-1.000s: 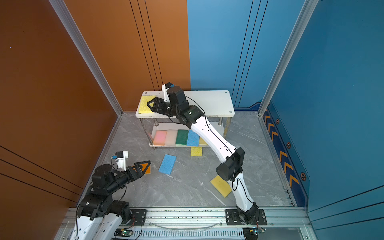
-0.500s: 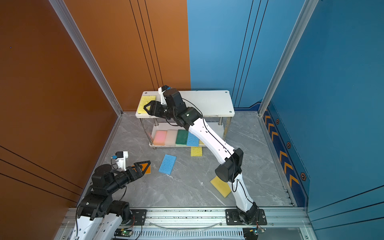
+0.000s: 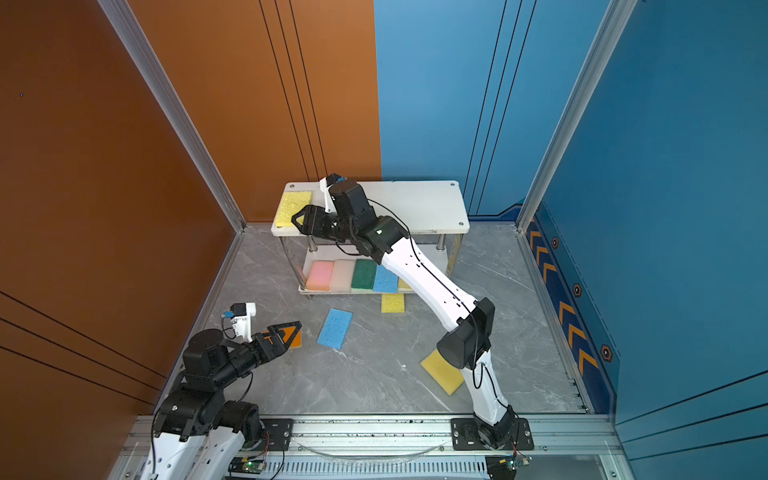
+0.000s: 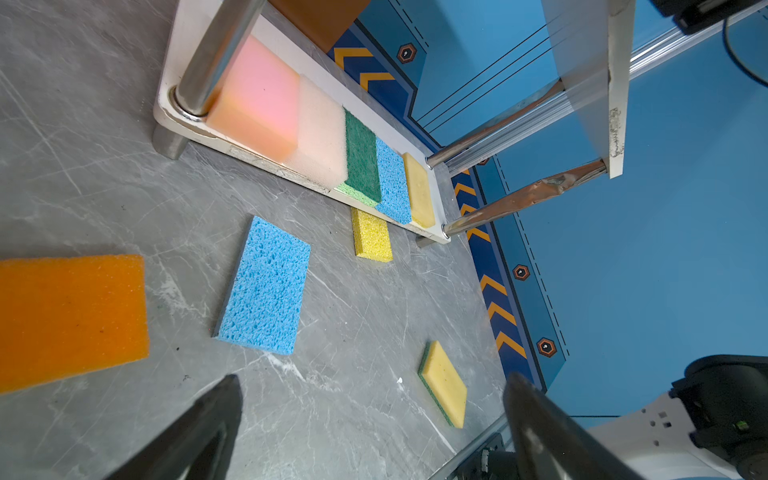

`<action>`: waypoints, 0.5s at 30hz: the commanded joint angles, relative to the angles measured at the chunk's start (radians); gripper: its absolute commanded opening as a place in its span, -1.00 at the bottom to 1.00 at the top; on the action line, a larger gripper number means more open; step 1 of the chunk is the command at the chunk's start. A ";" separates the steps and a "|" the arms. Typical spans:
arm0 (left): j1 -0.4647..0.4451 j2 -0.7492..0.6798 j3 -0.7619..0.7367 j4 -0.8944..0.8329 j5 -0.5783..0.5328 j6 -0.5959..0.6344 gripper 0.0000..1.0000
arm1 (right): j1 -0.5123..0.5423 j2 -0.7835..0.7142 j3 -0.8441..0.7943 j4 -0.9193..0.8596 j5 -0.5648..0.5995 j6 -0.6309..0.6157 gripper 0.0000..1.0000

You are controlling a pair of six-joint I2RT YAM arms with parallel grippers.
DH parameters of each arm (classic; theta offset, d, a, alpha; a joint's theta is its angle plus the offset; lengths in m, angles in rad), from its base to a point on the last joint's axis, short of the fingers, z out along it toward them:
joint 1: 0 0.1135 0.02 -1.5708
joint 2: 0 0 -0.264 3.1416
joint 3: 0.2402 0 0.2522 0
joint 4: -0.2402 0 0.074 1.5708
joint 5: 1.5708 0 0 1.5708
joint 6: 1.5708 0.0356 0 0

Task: Place and organize the cleaning sponges onto the shelf
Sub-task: 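Withdraw the right gripper and reach down to the blue sponge on the table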

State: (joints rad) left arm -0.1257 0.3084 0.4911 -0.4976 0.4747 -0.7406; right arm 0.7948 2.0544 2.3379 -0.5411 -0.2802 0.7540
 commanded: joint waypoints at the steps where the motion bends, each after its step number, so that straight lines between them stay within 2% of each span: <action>1: -0.007 -0.005 -0.006 0.010 0.008 0.012 0.96 | 0.014 -0.121 -0.115 -0.106 0.071 -0.090 0.25; 4: -0.007 0.006 -0.006 -0.002 -0.002 0.007 0.96 | 0.030 -0.257 -0.302 -0.106 0.115 -0.141 0.25; 6: -0.013 0.031 0.005 -0.039 -0.053 0.004 0.96 | 0.038 -0.349 -0.443 -0.103 0.135 -0.149 0.26; 11: -0.026 0.134 0.035 -0.113 -0.177 0.002 0.96 | 0.055 -0.540 -0.868 -0.009 0.121 -0.069 0.27; 15: -0.027 0.230 0.036 -0.093 -0.173 -0.007 0.96 | 0.065 -0.573 -1.079 0.065 0.108 -0.001 0.25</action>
State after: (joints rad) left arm -0.1452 0.4919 0.5018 -0.5728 0.3393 -0.7460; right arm 0.8524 1.4788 1.3571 -0.5323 -0.1810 0.6933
